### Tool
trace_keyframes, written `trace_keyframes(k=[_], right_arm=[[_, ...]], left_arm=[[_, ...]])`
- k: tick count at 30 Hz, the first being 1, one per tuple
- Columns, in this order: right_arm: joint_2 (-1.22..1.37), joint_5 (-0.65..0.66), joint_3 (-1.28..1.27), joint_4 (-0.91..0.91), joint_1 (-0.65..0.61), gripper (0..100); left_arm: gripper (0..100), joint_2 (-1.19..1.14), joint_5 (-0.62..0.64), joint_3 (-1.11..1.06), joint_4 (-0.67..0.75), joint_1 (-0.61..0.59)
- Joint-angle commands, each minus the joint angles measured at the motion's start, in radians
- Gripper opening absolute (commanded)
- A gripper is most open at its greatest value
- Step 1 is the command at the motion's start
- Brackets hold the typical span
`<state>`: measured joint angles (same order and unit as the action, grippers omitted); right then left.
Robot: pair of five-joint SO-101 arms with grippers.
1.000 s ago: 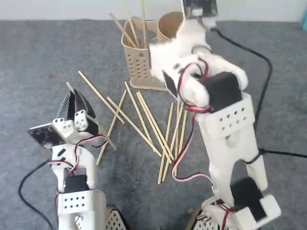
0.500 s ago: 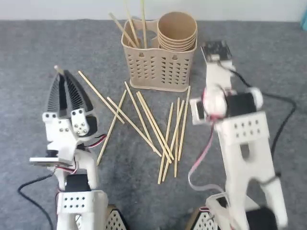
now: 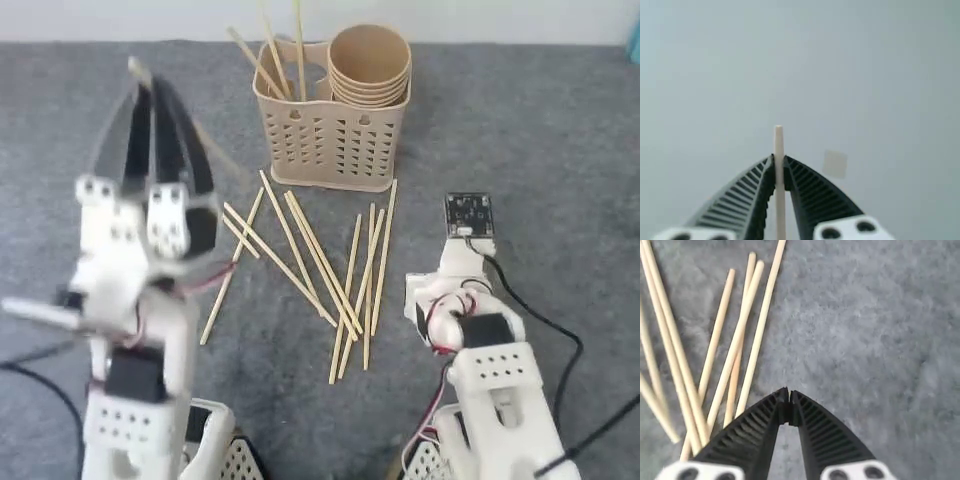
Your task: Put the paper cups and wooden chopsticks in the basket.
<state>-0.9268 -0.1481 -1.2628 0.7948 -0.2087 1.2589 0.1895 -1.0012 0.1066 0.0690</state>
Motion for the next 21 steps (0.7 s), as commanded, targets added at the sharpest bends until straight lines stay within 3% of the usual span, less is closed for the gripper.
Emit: trace_keyframes(k=[1,5,12,21], right_arm=[[-0.041,-0.038,-0.074,-0.180,0.024,0.6],[-0.041,-0.084,-0.133,-0.274,0.031,0.6],[-0.041,-0.080,-0.143,-0.278,0.030,0.6],[-0.033,-0.025,-0.143,-0.288,0.018,0.6]], left_arm=[[1,-0.338,-0.005,0.321,-0.054,0.008],[1,-0.612,-0.005,0.565,-0.121,0.015],[1,-1.045,-0.003,0.955,-0.117,0.014],[1,-1.401,-0.005,1.282,-0.040,0.014]])
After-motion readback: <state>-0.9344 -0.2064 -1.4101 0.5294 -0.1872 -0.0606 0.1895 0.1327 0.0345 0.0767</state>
